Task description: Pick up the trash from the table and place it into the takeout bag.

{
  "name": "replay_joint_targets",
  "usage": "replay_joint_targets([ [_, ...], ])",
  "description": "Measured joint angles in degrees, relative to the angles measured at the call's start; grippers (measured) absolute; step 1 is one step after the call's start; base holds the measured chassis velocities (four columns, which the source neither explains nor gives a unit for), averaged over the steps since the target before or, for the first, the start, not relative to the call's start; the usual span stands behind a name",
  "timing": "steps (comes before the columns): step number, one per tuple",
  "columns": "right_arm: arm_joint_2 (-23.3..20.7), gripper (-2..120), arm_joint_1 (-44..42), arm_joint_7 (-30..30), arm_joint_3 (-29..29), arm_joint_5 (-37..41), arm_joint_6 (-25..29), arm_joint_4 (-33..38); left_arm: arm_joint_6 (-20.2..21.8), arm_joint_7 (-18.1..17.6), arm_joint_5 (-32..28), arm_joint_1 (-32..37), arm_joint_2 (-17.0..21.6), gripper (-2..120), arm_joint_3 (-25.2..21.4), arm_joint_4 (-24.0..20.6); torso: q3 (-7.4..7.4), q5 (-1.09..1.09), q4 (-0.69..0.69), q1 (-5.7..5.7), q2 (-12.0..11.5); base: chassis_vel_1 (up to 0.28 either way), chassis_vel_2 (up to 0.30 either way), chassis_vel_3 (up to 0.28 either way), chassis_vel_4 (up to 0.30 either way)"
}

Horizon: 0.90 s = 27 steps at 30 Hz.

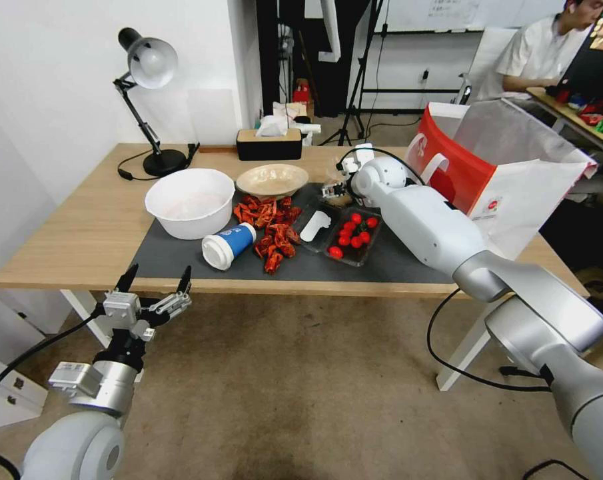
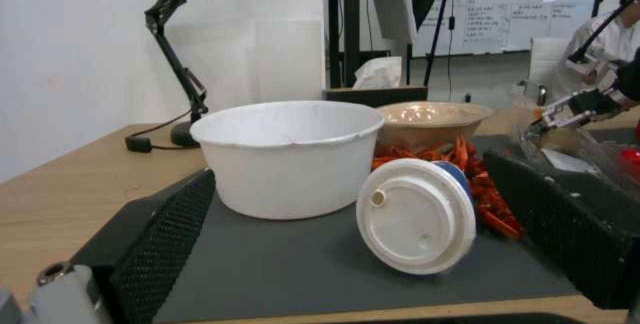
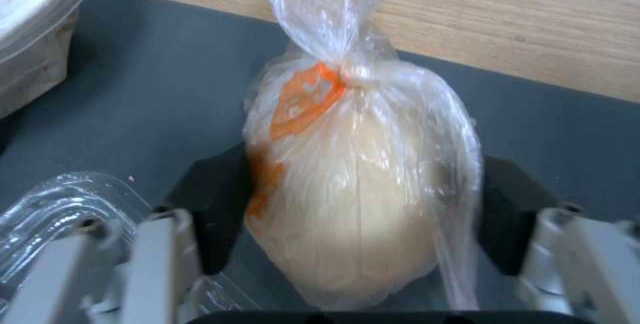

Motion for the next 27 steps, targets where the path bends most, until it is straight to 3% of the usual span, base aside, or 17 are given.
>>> replay_joint_targets([
  [9, -0.4, 28, -0.8, 0.0, 0.0, 0.4, 0.0, 1.6, 0.0, 0.1, -0.1, -0.1, 0.1, 100, 0.2, 0.3, 0.00, 0.00, 0.00, 0.00, 0.0, 0.000, 0.000, 0.000, 0.000],
  [16, -0.7, 10, -1.0, 0.2, -0.1, 0.6, 0.0, 2.1, 0.0, 0.2, -0.1, -0.3, 0.2, 100, 0.4, 0.7, 0.00, 0.00, 0.00, 0.00, 0.0, 0.000, 0.000, 0.000, 0.000],
  [24, -1.3, 7, -1.1, 0.7, 0.7, 0.7, 0.0, 3.0, 0.0, 0.2, -0.1, -0.8, 0.3, 100, 0.7, 1.0, 0.00, 0.00, 0.01, 0.00, 0.0, 0.000, 0.000, 0.000, 0.000],
  [27, -3.0, 6, -2.1, 2.4, 2.1, 0.5, 0.0, 6.4, 0.0, 0.2, -0.3, -0.9, 0.4, 100, 0.6, 1.0, 0.00, 0.01, 0.01, 0.00, 0.0, 0.000, 0.000, 0.000, 0.000],
])
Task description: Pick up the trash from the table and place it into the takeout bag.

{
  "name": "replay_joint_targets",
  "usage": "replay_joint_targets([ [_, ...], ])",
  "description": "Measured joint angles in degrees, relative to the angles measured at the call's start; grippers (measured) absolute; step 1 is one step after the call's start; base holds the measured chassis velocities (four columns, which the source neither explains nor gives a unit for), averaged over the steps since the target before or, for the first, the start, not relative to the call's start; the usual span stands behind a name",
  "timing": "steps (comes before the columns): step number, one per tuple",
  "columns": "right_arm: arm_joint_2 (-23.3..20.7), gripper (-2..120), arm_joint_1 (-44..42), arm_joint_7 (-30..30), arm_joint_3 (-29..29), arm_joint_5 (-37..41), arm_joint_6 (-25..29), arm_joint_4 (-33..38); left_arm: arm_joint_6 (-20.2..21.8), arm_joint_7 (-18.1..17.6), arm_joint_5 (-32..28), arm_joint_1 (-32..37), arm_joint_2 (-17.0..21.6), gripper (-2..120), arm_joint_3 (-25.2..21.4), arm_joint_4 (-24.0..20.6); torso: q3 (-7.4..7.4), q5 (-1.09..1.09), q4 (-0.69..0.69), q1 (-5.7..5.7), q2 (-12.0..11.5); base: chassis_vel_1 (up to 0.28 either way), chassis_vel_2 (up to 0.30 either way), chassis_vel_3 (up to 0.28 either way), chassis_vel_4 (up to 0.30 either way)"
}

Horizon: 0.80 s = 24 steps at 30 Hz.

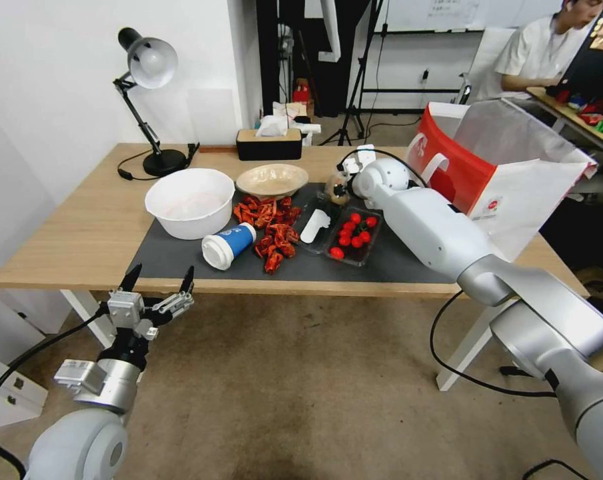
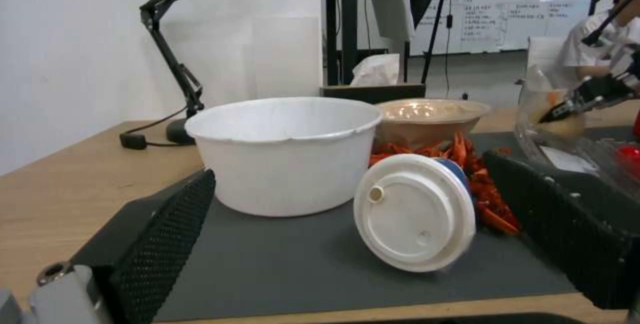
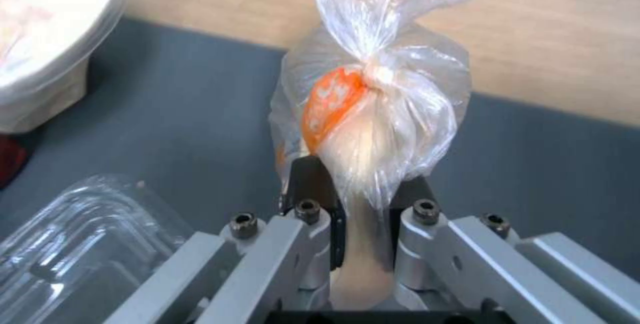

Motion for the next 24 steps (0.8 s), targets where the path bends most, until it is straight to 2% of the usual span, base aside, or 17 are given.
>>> replay_joint_targets([
  [4, -2.0, 6, -1.0, 1.7, 1.4, -0.3, 0.0, 4.0, 0.0, 0.0, -0.5, 0.0, 0.1, 100, -0.2, -0.1, 0.00, 0.00, -0.02, 0.00, 0.0, 0.000, 0.000, 0.000, 0.000],
  [6, -4.4, 6, -2.1, 2.9, 2.7, -1.5, 0.0, 10.0, 0.0, 0.0, -0.6, 0.1, 0.2, 100, -0.3, -0.3, 0.00, 0.01, -0.02, 0.00, 0.0, 0.000, 0.000, 0.000, 0.000],
  [7, -4.4, 6, -2.1, 2.9, 2.7, -1.5, 0.0, 10.0, 0.0, 0.0, -0.6, 0.1, 0.2, 100, -0.3, -0.3, 0.00, 0.01, -0.02, 0.00, 0.0, 0.000, 0.000, 0.000, 0.000],
  [10, -8.1, 5, -3.5, 4.2, 4.1, -2.9, 0.0, 19.2, 0.0, 0.0, -0.6, 0.2, 0.2, 100, -0.3, -0.7, 0.00, 0.00, 0.00, 0.00, 0.0, 0.000, 0.000, 0.000, 0.000],
  [11, -8.1, 5, -3.5, 4.2, 4.1, -2.9, 0.0, 19.2, 0.0, 0.0, -0.6, 0.2, 0.2, 100, -0.3, -0.7, 0.00, 0.00, 0.00, 0.00, 0.0, 0.000, 0.000, 0.000, 0.000],
  [13, -10.9, 5, -4.5, 4.8, 4.6, -3.6, 0.0, 25.6, 0.0, 0.0, -0.4, 0.3, 0.0, 100, -0.2, -0.9, 0.00, -0.01, -0.02, 0.00, 0.0, 0.000, 0.000, 0.000, 0.000],
  [17, -13.0, 5, -5.7, 5.5, 5.0, -3.6, 0.0, 30.8, 0.0, 0.0, -0.1, 0.4, -0.2, 100, -0.1, -1.1, 0.00, 0.00, -0.01, 0.00, 0.0, 0.000, 0.000, 0.000, 0.000],
  [18, -14.3, 5, -6.7, 5.9, 5.6, -3.6, 0.0, 34.7, 0.0, -0.1, 0.1, 0.6, -0.3, 100, -0.1, -1.4, -0.01, -0.01, 0.01, 0.00, 0.0, 0.000, 0.000, 0.000, 0.000],
  [19, -14.3, 5, -6.7, 5.9, 5.6, -3.6, 0.0, 34.7, 0.0, -0.1, 0.1, 0.6, -0.3, 100, -0.1, -1.4, -0.01, -0.01, 0.01, 0.00, 0.0, 0.000, 0.000, 0.000, 0.000],
  [24, -18.8, 5, -10.6, 7.6, 9.1, -3.7, 1.6, 45.1, -0.2, -0.1, 0.1, 1.1, -0.4, 100, -0.6, -1.8, -0.01, 0.00, -0.01, 0.00, 0.0, 0.000, 0.000, 0.000, 0.000],
])
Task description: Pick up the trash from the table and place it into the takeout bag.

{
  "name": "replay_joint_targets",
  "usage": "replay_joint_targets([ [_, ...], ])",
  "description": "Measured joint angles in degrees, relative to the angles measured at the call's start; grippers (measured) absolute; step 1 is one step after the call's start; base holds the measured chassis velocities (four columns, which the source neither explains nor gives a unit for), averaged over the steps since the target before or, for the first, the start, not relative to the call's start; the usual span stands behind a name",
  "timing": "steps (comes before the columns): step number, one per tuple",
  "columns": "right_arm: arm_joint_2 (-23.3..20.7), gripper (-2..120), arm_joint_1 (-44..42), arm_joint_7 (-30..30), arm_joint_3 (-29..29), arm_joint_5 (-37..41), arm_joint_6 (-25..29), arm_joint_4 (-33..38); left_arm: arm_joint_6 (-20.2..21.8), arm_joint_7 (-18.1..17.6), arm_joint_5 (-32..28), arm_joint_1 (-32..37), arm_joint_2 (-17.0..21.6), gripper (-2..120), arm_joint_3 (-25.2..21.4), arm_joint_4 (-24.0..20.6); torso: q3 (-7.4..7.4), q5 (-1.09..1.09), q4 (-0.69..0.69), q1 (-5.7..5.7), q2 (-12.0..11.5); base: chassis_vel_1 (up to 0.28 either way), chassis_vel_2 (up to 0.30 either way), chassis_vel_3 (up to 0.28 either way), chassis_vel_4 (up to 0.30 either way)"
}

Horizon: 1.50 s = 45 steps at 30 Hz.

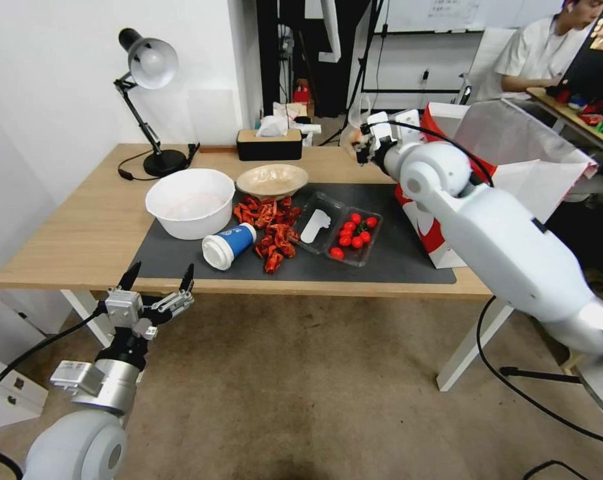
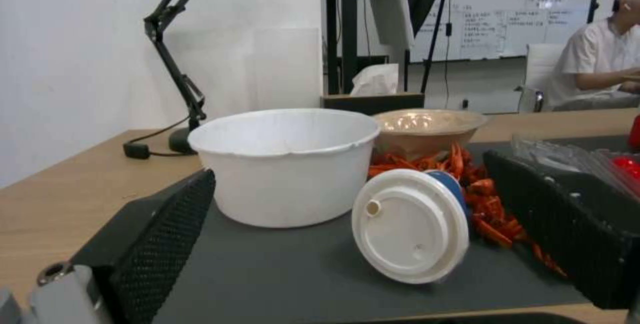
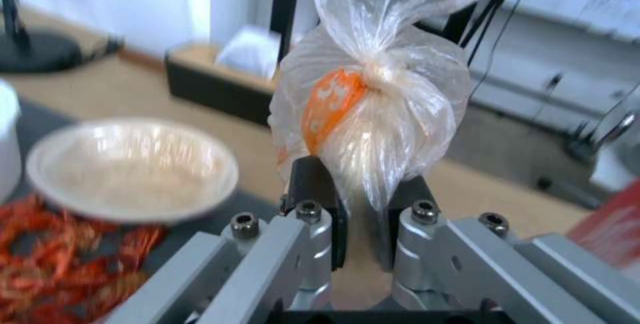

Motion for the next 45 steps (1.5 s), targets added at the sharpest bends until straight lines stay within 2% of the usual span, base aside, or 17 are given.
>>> replay_joint_targets([
  [8, -5.8, 5, -2.8, 4.6, 7.0, -1.6, 2.7, 7.6, -0.7, 0.0, 0.2, 0.3, -0.5, 100, 0.0, -0.5, 0.00, 0.01, 0.00, 0.00, 0.0, 0.000, 0.000, 0.000, 0.000],
  [11, -8.8, 5, -3.4, 10.2, 10.4, -1.3, 3.1, 10.0, -0.9, 0.0, 0.3, 0.3, -0.8, 100, 0.1, -0.5, 0.00, -0.01, -0.01, -0.01, 0.0, 0.000, 0.000, 0.000, 0.000],
  [12, -8.8, 5, -3.4, 10.2, 10.4, -1.3, 3.1, 10.0, -0.9, 0.0, 0.3, 0.3, -0.8, 100, 0.1, -0.5, 0.00, -0.01, -0.01, -0.01, 0.0, 0.000, 0.000, 0.000, 0.000],
  [13, -10.0, 5, -3.9, 13.2, 11.9, -0.3, 3.1, 10.6, -0.9, 0.0, 0.5, 0.2, -0.9, 100, 0.3, -0.6, 0.00, -0.01, 0.00, -0.01, 0.0, 0.000, 0.000, 0.000, 0.000],
  [15, -11.7, 5, -4.9, 15.4, 13.7, 0.8, 2.8, 10.9, -0.9, 0.0, 0.7, 0.1, -1.0, 100, 0.6, -0.6, 0.00, -0.01, -0.01, 0.00, 0.0, 0.000, 0.000, 0.000, 0.000],
  [21, -14.2, 7, -7.5, 15.9, 16.2, 1.6, 1.7, 9.7, -0.8, 0.0, 1.1, 0.0, -1.2, 100, 1.3, -0.8, 0.00, 0.00, -0.02, -0.01, 0.0, 0.000, 0.000, 0.000, 0.000],
  [24, -14.6, 22, -8.4, 15.8, 16.8, 2.4, 1.6, 8.7, -0.2, 0.0, 1.0, 0.2, -1.3, 100, 1.4, -1.6, 0.01, 0.00, 0.00, -0.01, 0.0, 0.000, 0.000, 0.000, 0.000],
  [28, -14.5, 32, -8.6, 15.8, 16.8, 2.7, 1.6, 7.9, -0.2, -0.1, 1.0, 0.5, -1.3, 100, 1.2, -1.9, 0.01, -0.01, 0.01, 0.00, 0.0, 0.000, 0.000, 0.000, 0.000],
  [31, -14.4, 47, -8.7, 15.9, 16.8, 2.8, 1.6, 7.5, -0.2, -0.1, 1.0, 0.7, -1.3, 100, 1.1, -2.4, 0.01, -0.01, 0.00, 0.00, 0.0, 0.000, 0.000, 0.000, 0.000],
  [34, -14.4, 52, -8.7, 16.0, 16.8, 2.8, 1.6, 7.4, -0.2, -0.1, 1.0, 0.8, -1.3, 100, 1.0, -2.7, 0.01, -0.01, 0.00, 0.00, 0.0, 0.000, 0.000, 0.000, 0.000],
  [36, -14.6, 64, -8.6, 16.1, 16.7, 2.9, 1.6, 7.3, -0.2, -0.1, 1.0, 0.9, -1.2, 100, 1.0, -3.0, 0.01, -0.01, 0.01, 0.00, 0.0, 0.000, 0.000, 0.000, 0.000],
  [37, -14.6, 64, -8.6, 16.1, 16.7, 2.9, 1.6, 7.3, -0.2, -0.1, 1.0, 0.9, -1.2, 100, 1.0, -3.0, 0.01, -0.01, 0.01, 0.00, 0.0, 0.000, 0.000, 0.000, 0.000],
  [39, -14.8, 74, -8.5, 16.1, 16.7, 3.0, 1.6, 7.3, -0.2, -0.2, 1.0, 1.0, -1.1, 100, 0.9, -3.0, 0.01, -0.01, 0.00, 0.00, 0.0, 0.000, 0.000, 0.000, 0.000],
  [40, -14.8, 74, -8.5, 16.1, 16.7, 3.0, 1.6, 7.3, -0.2, -0.2, 1.0, 1.0, -1.1, 100, 0.9, -3.0, 0.01, -0.01, 0.00, 0.00, 0.0, 0.000, 0.000, 0.000, 0.000],
  [42, -14.9, 87, -8.5, 16.2, 16.6, 3.0, 1.6, 7.3, -0.1, -0.2, 1.0, 1.0, -0.9, 100, 0.9, -3.2, 0.01, -0.01, 0.00, 0.00, 0.0, 0.000, 0.000, 0.000, 0.000],
  [43, -14.9, 87, -8.5, 16.2, 16.6, 3.0, 1.6, 7.3, -0.1, -0.2, 1.0, 1.0, -0.9, 100, 0.9, -3.2, 0.01, -0.01, 0.00, 0.00, 0.0, 0.000, 0.000, 0.000, 0.000],
  [45, -14.9, 96, -8.5, 16.2, 16.4, 3.1, 1.5, 7.3, -0.1, -0.2, 1.0, 0.9, -0.8, 100, 0.9, -3.2, 0.01, -0.01, 0.00, -0.01, 0.0, 0.000, 0.000, 0.000, 0.000],
])
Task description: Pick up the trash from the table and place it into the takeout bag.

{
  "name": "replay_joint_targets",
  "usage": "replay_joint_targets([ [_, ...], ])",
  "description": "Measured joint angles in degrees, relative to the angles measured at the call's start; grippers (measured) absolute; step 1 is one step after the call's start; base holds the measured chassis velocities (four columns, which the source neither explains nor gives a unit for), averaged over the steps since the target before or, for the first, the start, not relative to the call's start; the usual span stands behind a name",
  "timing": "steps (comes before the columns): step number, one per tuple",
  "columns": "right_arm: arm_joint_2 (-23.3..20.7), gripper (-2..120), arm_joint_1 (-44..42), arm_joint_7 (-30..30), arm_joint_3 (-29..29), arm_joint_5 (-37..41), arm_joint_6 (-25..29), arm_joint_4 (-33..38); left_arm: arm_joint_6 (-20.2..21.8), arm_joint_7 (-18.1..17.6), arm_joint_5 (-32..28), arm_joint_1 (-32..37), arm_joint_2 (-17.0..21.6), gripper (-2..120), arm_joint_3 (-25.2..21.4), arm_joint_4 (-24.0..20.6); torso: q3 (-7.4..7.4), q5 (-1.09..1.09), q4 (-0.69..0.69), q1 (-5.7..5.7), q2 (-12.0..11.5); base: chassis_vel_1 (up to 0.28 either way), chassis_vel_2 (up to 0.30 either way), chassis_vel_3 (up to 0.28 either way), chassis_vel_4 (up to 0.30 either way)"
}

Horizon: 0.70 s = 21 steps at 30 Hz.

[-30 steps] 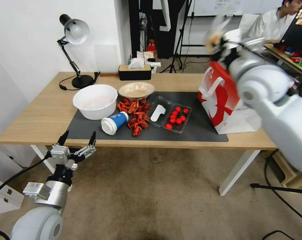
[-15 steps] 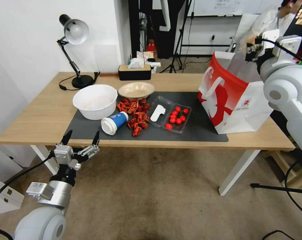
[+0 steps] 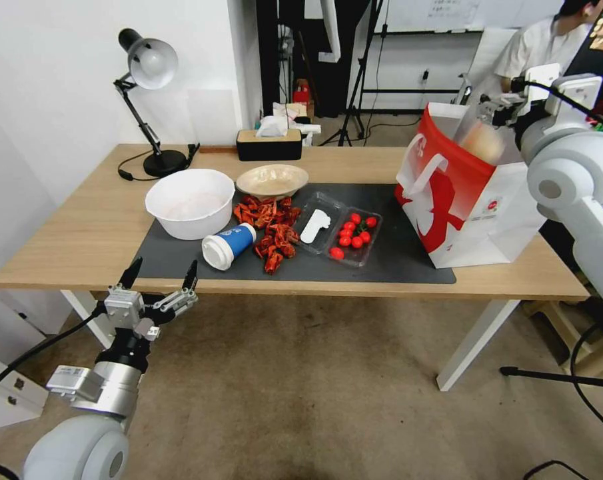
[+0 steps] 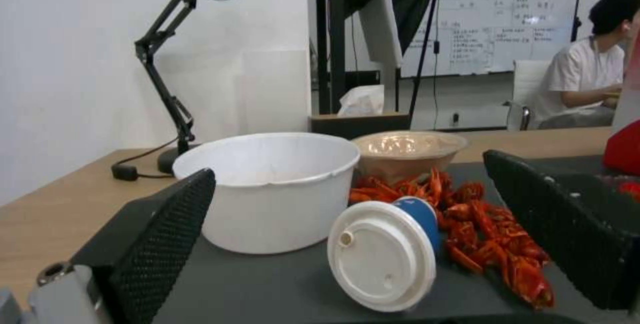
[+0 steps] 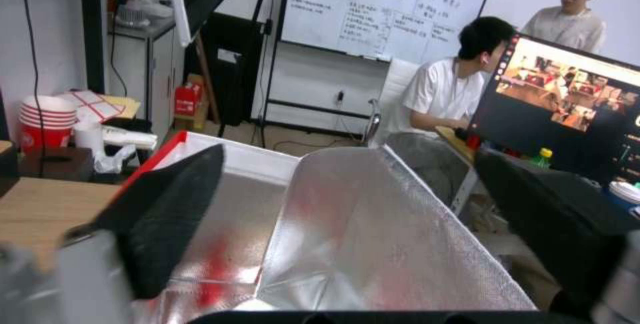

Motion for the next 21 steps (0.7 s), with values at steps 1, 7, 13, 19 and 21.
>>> replay_joint_targets([
  [1, 0.0, 96, 0.0, 0.0, 0.0, 0.0, 0.0, 0.0, 0.0, 0.0, 0.0, 0.0, 0.0, 100, 0.0, 0.0, 0.00, 0.00, 0.00, 0.00, 0.0, 0.000, 0.000, 0.000, 0.000],
  [7, 0.0, 100, -0.1, -0.2, -0.1, 0.1, -0.1, 0.0, 0.2, 0.0, -0.1, -0.3, 0.1, 100, 0.0, -0.1, 0.00, 0.00, 0.00, 0.00, 0.0, 0.000, 0.000, 0.000, 0.000],
  [13, 0.3, 100, -1.2, -0.3, 0.1, 0.3, 1.0, 0.8, 0.3, -0.1, -0.2, -0.4, 0.1, 100, 0.1, -0.2, 0.00, 0.00, 0.01, 0.00, 0.0, 0.000, 0.000, 0.000, 0.000],
  [19, 0.5, 100, -6.4, -1.3, 2.6, 3.1, 13.6, 6.1, 0.3, -0.2, -0.4, -0.4, 0.1, 100, -0.3, 0.0, 0.00, 0.00, 0.01, 0.00, 0.0, 0.000, 0.000, 0.000, 0.000],
  [21, 0.4, 100, -7.8, -2.2, 3.3, 3.3, 15.6, 7.5, 0.2, -0.2, -0.4, -0.4, 0.1, 100, -0.3, 0.1, 0.00, -0.02, 0.01, 0.00, 0.0, 0.000, 0.000, 0.000, 0.000],
])
